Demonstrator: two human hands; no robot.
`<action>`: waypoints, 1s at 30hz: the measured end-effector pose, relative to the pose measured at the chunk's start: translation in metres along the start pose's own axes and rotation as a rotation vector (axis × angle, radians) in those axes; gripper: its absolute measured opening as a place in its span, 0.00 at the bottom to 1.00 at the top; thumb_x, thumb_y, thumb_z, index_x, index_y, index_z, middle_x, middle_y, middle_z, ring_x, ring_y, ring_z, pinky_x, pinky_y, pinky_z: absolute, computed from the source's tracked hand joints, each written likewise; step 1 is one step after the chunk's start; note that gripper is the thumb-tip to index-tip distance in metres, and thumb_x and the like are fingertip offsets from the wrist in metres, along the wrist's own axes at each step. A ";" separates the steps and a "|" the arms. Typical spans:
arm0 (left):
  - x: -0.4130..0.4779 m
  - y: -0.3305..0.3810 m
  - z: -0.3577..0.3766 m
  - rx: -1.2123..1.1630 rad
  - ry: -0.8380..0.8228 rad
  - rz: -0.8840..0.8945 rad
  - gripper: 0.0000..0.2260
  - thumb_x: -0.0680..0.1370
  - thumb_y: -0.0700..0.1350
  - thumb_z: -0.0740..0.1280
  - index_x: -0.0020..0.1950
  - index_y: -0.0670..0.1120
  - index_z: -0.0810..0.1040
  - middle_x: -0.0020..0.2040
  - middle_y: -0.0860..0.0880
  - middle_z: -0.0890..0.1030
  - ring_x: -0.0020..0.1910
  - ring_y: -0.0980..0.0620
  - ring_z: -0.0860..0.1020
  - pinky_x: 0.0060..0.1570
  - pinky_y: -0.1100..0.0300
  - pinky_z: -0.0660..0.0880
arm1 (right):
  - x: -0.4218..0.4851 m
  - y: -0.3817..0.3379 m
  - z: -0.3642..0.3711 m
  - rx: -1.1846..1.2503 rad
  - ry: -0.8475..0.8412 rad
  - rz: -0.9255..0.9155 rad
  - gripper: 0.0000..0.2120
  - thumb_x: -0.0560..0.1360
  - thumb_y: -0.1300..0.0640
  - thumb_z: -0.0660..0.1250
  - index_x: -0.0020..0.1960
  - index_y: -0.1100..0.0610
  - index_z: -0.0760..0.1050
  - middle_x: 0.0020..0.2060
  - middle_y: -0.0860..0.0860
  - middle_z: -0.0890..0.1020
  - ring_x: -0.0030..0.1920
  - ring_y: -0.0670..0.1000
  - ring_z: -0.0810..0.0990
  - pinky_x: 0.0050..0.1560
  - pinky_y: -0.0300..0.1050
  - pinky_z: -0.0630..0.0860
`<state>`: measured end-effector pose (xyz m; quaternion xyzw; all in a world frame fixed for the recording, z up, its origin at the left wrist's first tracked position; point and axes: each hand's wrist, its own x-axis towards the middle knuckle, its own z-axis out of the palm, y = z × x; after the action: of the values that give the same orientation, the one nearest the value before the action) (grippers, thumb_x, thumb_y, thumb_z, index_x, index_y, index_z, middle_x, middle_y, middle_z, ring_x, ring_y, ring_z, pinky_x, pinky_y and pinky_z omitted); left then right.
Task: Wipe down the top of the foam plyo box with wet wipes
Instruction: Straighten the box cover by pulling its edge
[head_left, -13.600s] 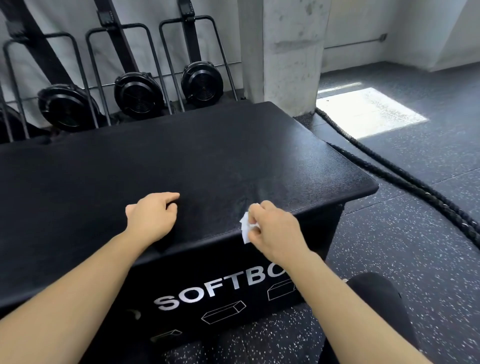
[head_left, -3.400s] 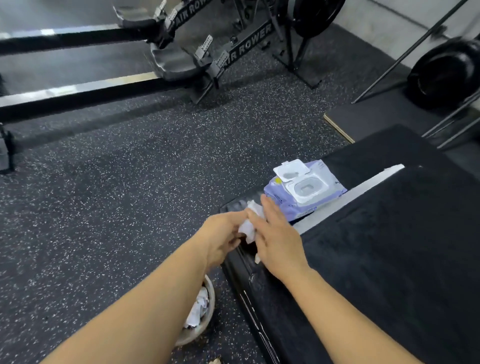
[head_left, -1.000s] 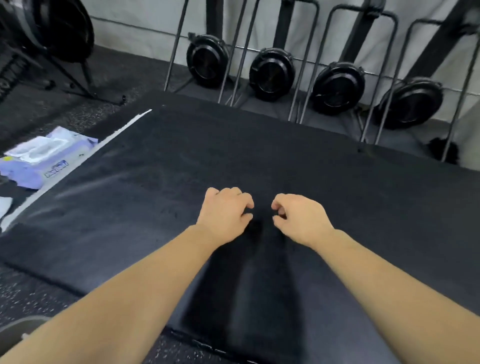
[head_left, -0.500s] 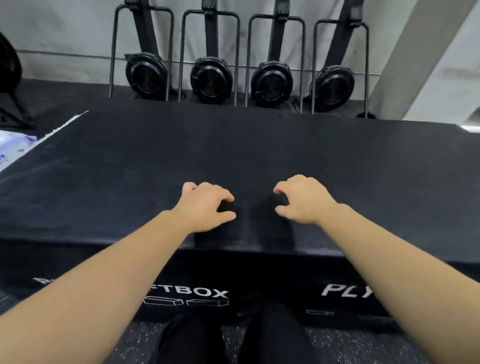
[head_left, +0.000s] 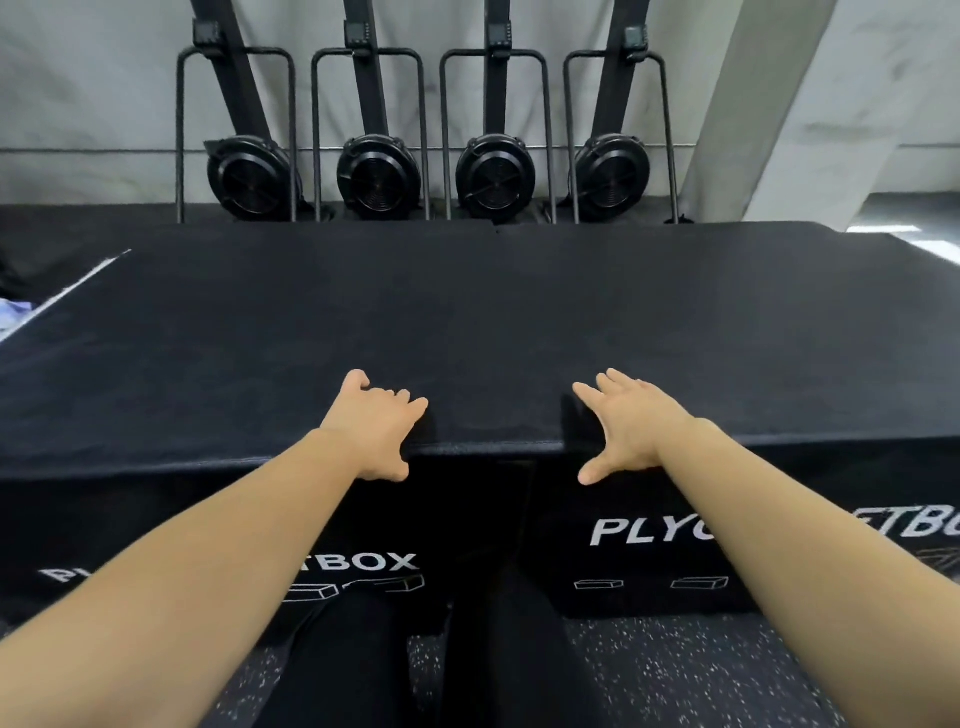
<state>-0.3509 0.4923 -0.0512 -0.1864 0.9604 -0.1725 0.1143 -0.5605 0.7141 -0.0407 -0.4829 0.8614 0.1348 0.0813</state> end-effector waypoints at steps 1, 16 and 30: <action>0.000 -0.001 -0.002 -0.003 -0.002 -0.008 0.31 0.69 0.60 0.65 0.70 0.52 0.65 0.57 0.55 0.75 0.54 0.53 0.76 0.66 0.51 0.55 | -0.001 0.002 0.000 -0.033 -0.006 0.005 0.59 0.65 0.31 0.72 0.81 0.54 0.44 0.77 0.56 0.57 0.79 0.55 0.47 0.78 0.53 0.52; 0.010 -0.041 -0.094 -0.324 0.014 -0.151 0.27 0.70 0.52 0.69 0.69 0.60 0.71 0.58 0.59 0.79 0.61 0.55 0.74 0.61 0.55 0.60 | -0.023 0.050 -0.022 -0.224 0.140 0.354 0.48 0.75 0.56 0.67 0.80 0.56 0.34 0.78 0.63 0.54 0.79 0.60 0.47 0.76 0.56 0.54; 0.023 -0.073 -0.195 -0.166 0.232 -0.237 0.07 0.70 0.43 0.64 0.45 0.54 0.74 0.37 0.57 0.73 0.42 0.52 0.72 0.50 0.53 0.64 | -0.021 0.100 -0.145 -0.052 0.395 0.434 0.33 0.74 0.57 0.68 0.75 0.55 0.57 0.68 0.56 0.72 0.74 0.59 0.62 0.74 0.62 0.57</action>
<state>-0.4033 0.4756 0.1509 -0.2856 0.9495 -0.1252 -0.0343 -0.6369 0.7360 0.1178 -0.3061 0.9400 0.0743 -0.1312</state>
